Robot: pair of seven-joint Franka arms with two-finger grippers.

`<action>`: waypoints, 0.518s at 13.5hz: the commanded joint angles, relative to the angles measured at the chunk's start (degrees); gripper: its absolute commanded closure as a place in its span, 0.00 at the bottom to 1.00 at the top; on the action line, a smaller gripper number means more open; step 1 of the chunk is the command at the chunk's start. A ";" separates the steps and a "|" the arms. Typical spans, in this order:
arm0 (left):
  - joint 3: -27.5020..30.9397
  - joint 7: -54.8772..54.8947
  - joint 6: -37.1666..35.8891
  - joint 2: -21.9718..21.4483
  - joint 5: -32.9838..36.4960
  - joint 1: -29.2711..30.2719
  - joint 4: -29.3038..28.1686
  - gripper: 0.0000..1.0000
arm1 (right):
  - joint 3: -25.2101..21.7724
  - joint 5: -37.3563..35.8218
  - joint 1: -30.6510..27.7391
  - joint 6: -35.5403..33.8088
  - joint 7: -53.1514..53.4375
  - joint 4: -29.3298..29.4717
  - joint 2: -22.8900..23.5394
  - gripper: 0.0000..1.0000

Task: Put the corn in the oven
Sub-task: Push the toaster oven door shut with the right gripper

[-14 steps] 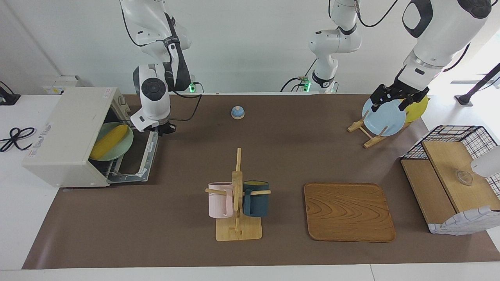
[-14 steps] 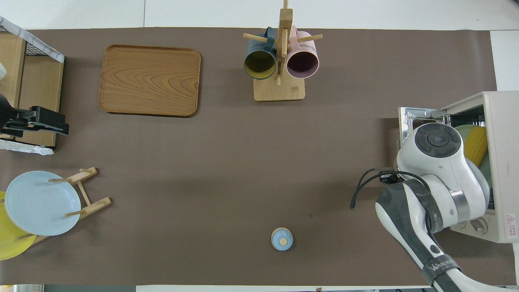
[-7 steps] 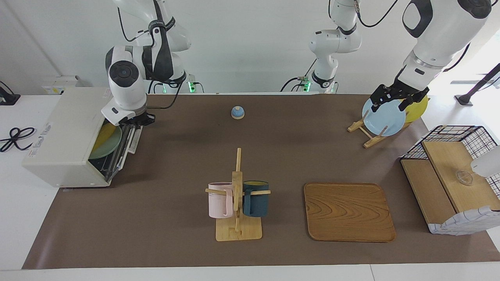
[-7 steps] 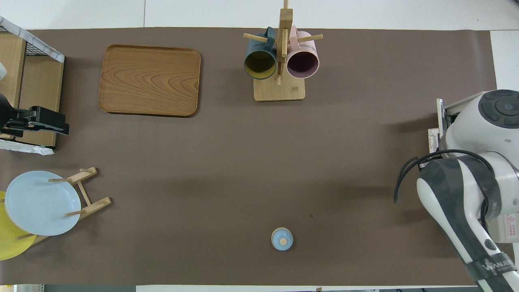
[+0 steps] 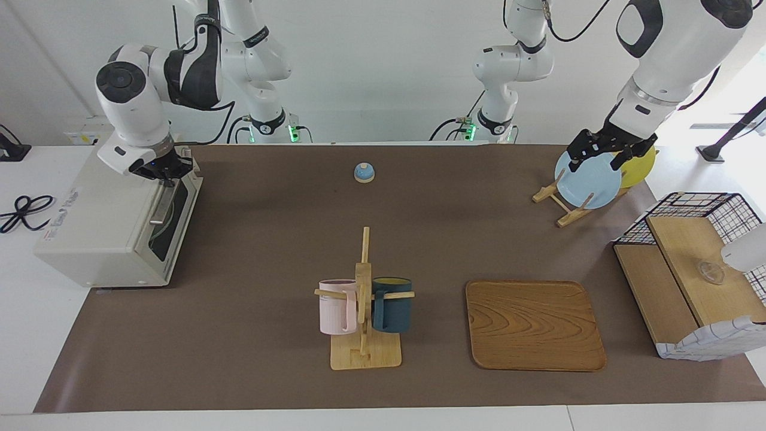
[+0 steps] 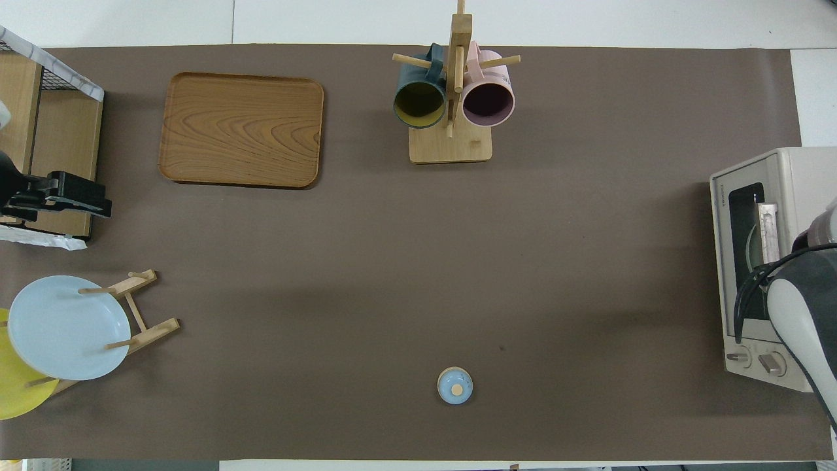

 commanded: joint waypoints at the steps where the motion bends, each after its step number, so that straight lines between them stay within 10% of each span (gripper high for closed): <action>1: -0.26 0.01 0.52 -0.49 1.17 0.40 -0.77 0.00 | 0.64 -0.41 0.12 -0.47 -1.13 0.44 -0.71 1.00; 7: -0.26 0.01 0.52 -0.49 1.17 0.40 -0.77 0.00 | 1.52 3.53 5.83 -13.21 0.63 14.23 0.52 1.00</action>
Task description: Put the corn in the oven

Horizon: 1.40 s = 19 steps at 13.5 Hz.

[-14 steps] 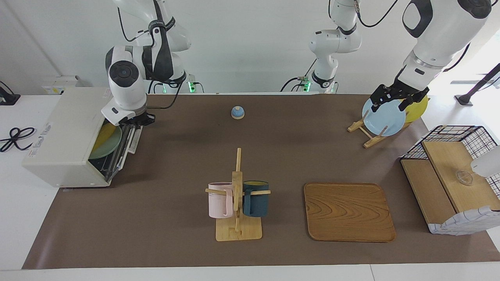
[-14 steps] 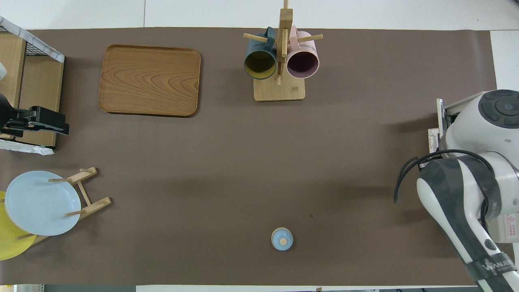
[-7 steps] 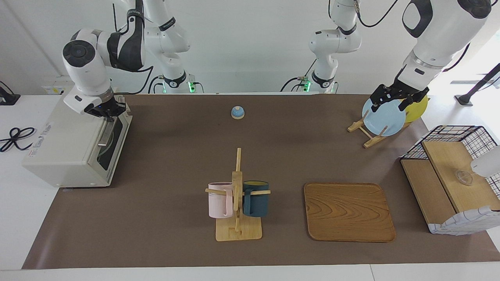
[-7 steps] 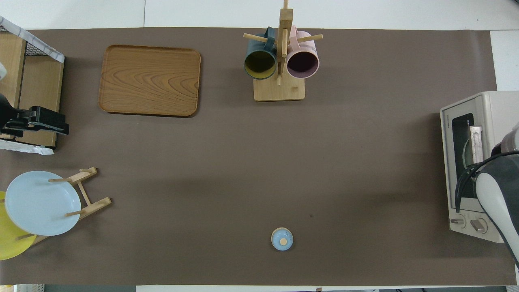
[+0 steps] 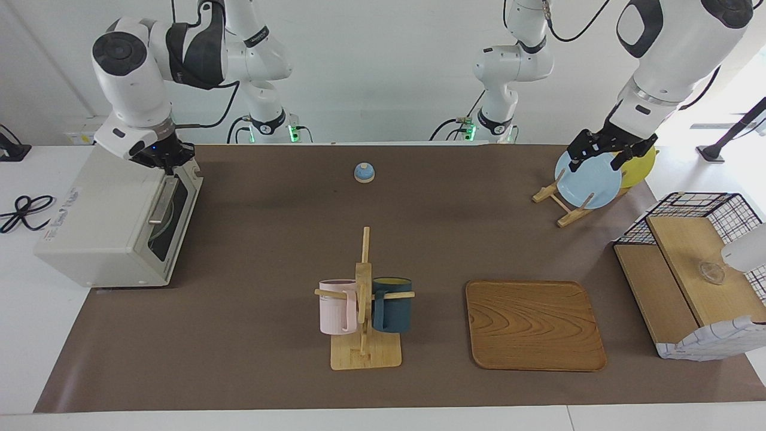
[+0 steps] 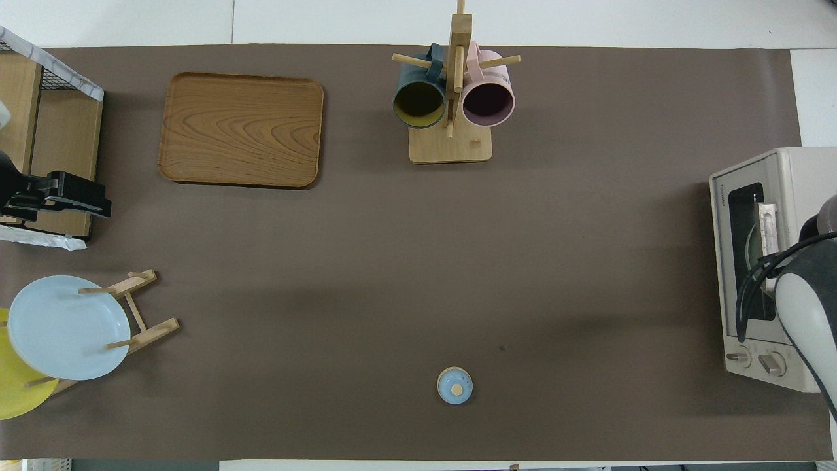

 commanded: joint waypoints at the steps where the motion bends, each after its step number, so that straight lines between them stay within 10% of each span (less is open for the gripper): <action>1: -0.26 0.02 0.44 -0.49 1.17 0.40 -0.77 0.00 | 0.16 5.86 1.09 -4.10 0.91 6.45 0.83 0.94; 3: -0.26 0.02 0.52 -0.49 1.17 0.40 -0.77 0.00 | 0.25 8.00 1.26 -5.42 1.35 9.97 2.31 0.62; 4: -0.26 0.02 0.44 -0.49 1.17 0.40 -0.77 0.00 | 0.16 8.18 1.18 -6.12 1.09 11.38 2.76 0.13; 5: -0.26 0.02 0.52 -0.49 1.17 0.40 -0.77 0.00 | 0.07 10.09 1.00 -6.74 1.26 12.26 3.29 0.00; 19: -0.26 0.02 0.52 -0.49 1.17 0.40 -0.77 0.00 | -3.88 14.77 5.13 -12.55 9.79 19.92 8.92 0.00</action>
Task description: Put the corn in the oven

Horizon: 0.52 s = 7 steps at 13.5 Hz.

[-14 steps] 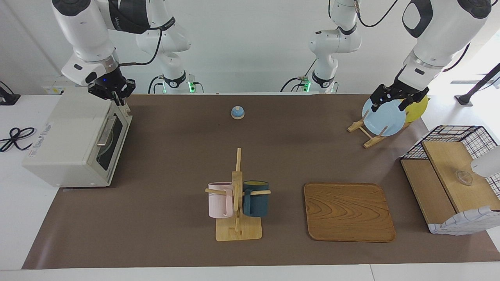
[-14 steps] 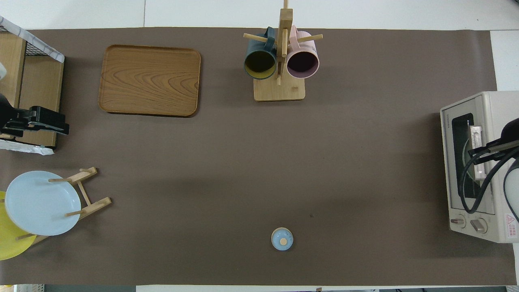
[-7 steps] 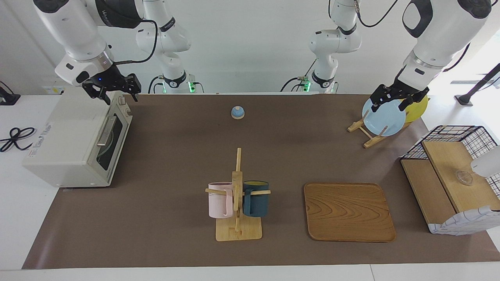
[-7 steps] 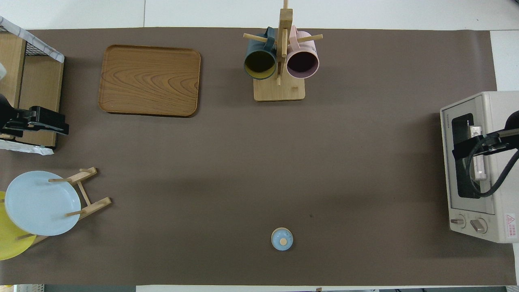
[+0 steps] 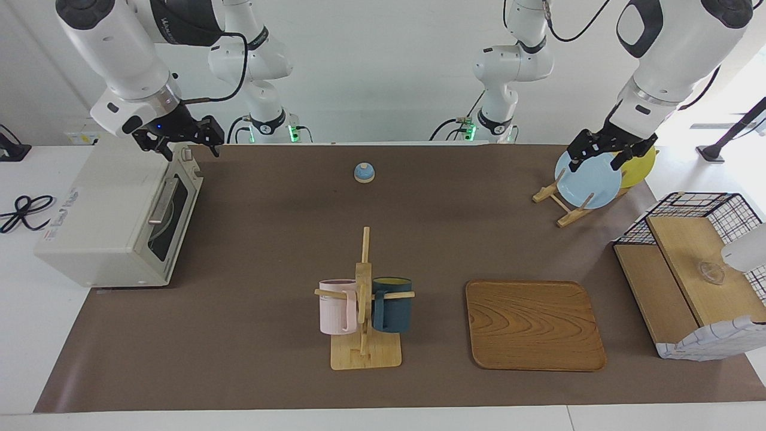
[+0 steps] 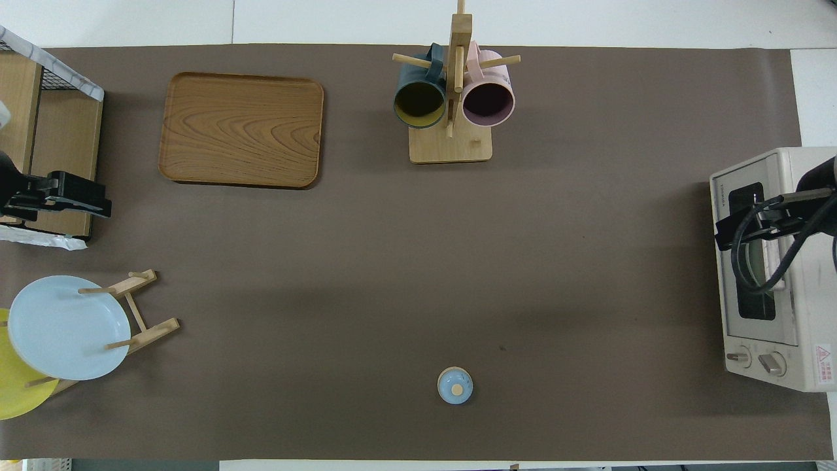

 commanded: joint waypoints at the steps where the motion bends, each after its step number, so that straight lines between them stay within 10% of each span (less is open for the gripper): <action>1: -0.26 0.02 0.44 -0.49 1.17 0.40 -0.77 0.00 | -0.95 1.49 0.38 -2.16 0.78 2.65 1.77 0.00; 7: -0.26 0.02 0.44 -0.49 1.17 0.40 -0.77 0.00 | -0.95 1.58 -0.06 -2.17 0.70 2.82 1.77 0.00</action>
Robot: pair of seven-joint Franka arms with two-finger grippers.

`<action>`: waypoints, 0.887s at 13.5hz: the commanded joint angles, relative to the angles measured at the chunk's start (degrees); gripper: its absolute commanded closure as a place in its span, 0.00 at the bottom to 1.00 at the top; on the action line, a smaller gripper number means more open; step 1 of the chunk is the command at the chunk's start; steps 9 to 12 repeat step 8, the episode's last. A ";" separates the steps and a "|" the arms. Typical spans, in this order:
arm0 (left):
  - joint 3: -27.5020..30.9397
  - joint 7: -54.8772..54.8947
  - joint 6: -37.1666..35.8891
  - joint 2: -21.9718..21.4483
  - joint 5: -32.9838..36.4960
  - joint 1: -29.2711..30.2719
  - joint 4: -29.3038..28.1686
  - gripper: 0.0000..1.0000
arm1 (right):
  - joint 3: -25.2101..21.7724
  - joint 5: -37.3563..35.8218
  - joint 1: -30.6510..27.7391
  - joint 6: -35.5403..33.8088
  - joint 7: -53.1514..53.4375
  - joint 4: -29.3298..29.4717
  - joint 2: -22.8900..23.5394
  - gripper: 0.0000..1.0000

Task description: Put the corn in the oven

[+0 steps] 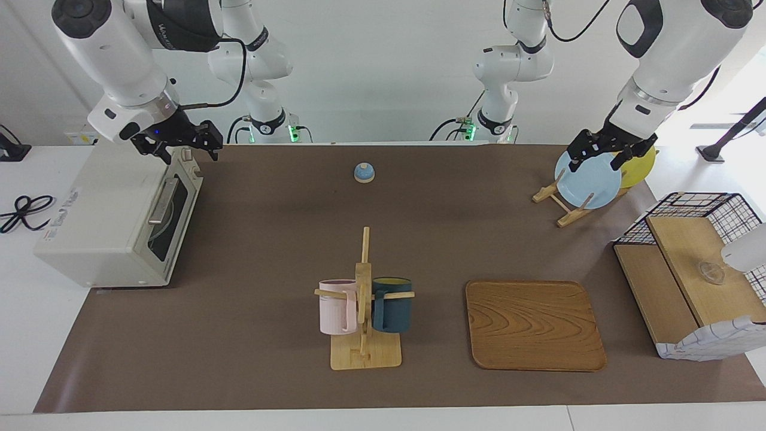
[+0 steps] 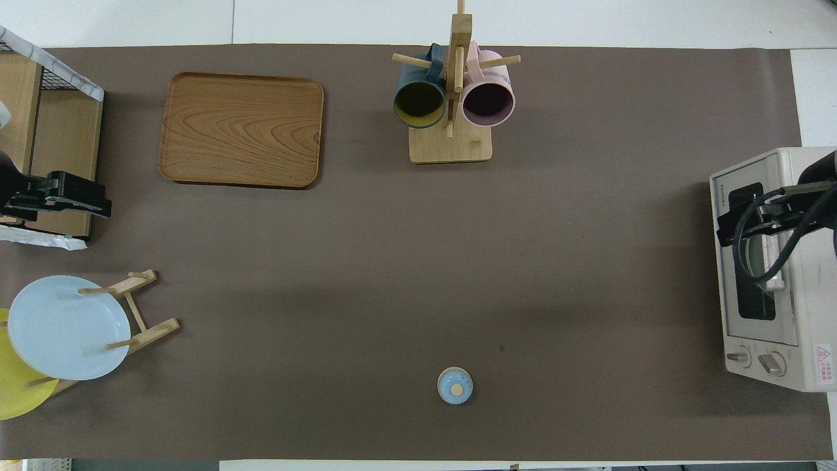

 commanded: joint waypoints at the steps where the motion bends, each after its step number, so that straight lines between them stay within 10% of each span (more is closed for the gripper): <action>1: -0.26 0.02 0.52 -0.49 1.17 0.40 -0.77 0.00 | -0.51 1.58 -0.24 -1.27 0.69 1.53 0.72 0.00; 12: -0.26 0.02 0.52 -0.49 1.17 0.40 -0.77 0.00 | 0.02 2.19 -1.91 -0.65 0.86 1.53 0.80 0.00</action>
